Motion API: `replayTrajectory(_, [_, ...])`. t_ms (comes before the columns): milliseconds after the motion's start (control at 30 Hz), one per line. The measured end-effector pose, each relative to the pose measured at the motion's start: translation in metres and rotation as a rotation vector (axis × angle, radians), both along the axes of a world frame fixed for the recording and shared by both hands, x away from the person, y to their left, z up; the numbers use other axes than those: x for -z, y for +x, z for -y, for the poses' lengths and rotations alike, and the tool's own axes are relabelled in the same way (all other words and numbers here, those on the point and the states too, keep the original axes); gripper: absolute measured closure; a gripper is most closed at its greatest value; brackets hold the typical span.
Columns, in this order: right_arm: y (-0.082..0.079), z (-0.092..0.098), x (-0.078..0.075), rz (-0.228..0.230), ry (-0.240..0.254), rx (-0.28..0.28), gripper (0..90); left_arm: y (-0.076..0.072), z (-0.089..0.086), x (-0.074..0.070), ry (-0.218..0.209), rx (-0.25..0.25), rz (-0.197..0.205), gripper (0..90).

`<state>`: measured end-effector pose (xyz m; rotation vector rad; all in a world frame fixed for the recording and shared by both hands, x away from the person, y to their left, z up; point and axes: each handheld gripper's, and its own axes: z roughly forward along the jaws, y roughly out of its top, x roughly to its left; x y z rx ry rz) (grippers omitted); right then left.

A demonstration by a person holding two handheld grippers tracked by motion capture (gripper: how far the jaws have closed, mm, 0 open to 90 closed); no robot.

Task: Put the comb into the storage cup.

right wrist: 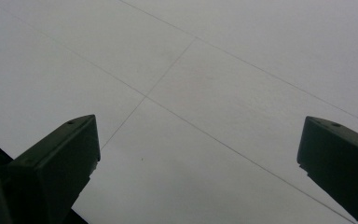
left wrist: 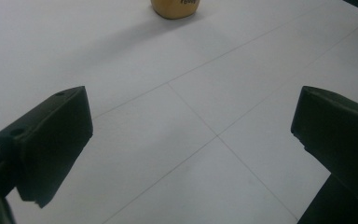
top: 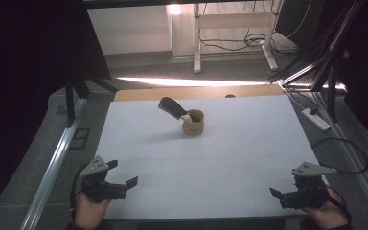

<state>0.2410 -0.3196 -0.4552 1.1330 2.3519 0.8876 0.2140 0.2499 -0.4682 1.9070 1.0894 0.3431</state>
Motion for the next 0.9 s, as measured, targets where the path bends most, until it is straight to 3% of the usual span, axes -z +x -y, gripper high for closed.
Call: replayTrajectory(900, [0.0, 0.0, 0.0, -0.002, -0.007, 0.001, 0.0, -0.025, -0.008, 0.005, 0.056, -0.047, -0.035, 0.0])
